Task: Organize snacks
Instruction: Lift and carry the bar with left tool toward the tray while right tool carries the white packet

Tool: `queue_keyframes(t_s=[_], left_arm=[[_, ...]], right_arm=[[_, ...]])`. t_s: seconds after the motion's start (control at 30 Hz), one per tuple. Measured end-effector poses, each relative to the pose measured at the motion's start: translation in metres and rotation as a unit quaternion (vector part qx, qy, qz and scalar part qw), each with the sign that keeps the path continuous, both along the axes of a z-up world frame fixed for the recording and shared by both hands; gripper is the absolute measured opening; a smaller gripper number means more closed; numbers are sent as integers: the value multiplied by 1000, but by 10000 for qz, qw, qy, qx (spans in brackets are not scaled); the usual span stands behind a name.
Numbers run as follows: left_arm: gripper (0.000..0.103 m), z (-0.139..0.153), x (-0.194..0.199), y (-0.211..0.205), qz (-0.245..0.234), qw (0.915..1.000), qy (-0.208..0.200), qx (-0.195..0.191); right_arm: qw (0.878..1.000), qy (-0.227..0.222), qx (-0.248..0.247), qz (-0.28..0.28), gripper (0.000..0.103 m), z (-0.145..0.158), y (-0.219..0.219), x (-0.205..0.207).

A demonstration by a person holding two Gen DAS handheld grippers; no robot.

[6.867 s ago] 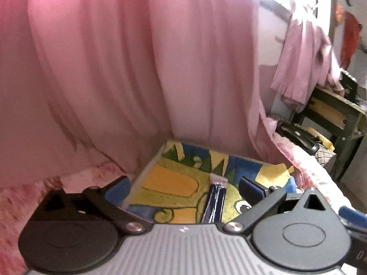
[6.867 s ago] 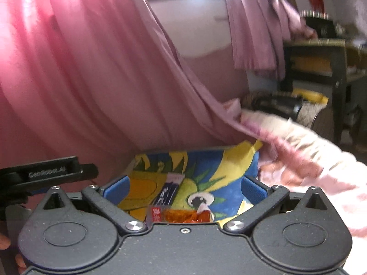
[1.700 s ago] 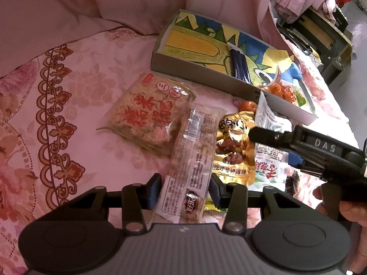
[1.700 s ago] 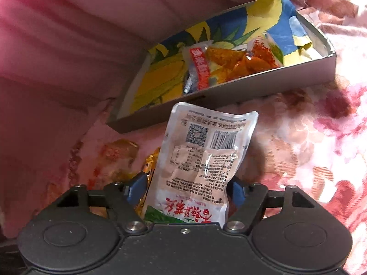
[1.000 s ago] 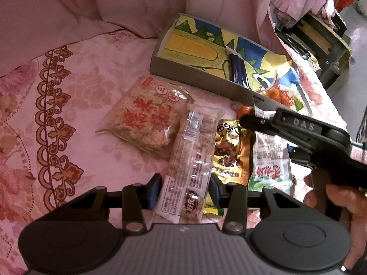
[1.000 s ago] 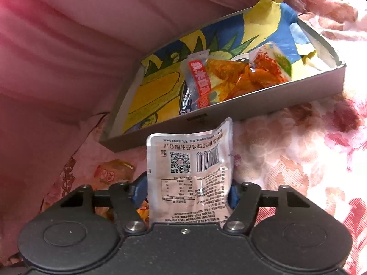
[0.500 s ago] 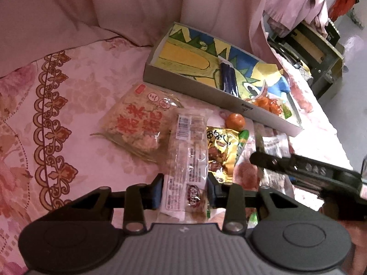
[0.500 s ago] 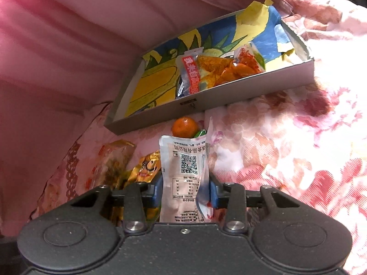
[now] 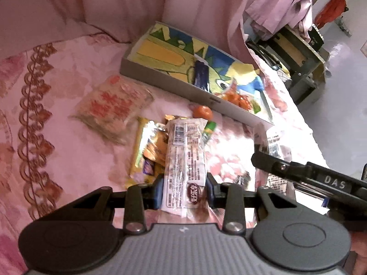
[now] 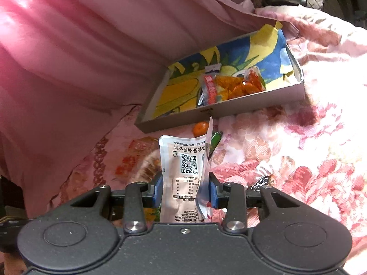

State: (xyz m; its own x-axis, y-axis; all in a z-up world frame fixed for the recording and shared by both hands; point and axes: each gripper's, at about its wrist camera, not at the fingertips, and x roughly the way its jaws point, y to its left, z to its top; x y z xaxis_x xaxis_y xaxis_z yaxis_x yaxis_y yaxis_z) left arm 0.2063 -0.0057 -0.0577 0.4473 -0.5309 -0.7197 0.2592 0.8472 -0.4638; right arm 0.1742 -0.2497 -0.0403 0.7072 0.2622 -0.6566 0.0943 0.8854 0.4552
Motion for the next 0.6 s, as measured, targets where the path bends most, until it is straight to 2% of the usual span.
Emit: queue_keyframes(t_s=[0.1, 0.2, 0.3, 0.47, 0.6], left_arm=[[39, 2, -7, -2, -13, 10000, 7, -74], [39, 5, -13, -1, 51, 9994, 61, -351], [39, 12, -20, -2, 149, 9987, -54, -483], [39, 32, -17, -15, 158, 9984, -382, -384], [39, 50, 0, -32, 149, 9976, -637, -238]], right_arm=[[10000, -45, -29, 44, 41, 8, -8, -11], [10000, -78, -31, 35, 41, 15, -17, -20], [9999, -148, 57, -26, 41, 19, -26, -26], [9994, -311, 129, -2, 41, 27, -34, -19], [9983, -578, 85, 8, 41, 34, -42, 1]])
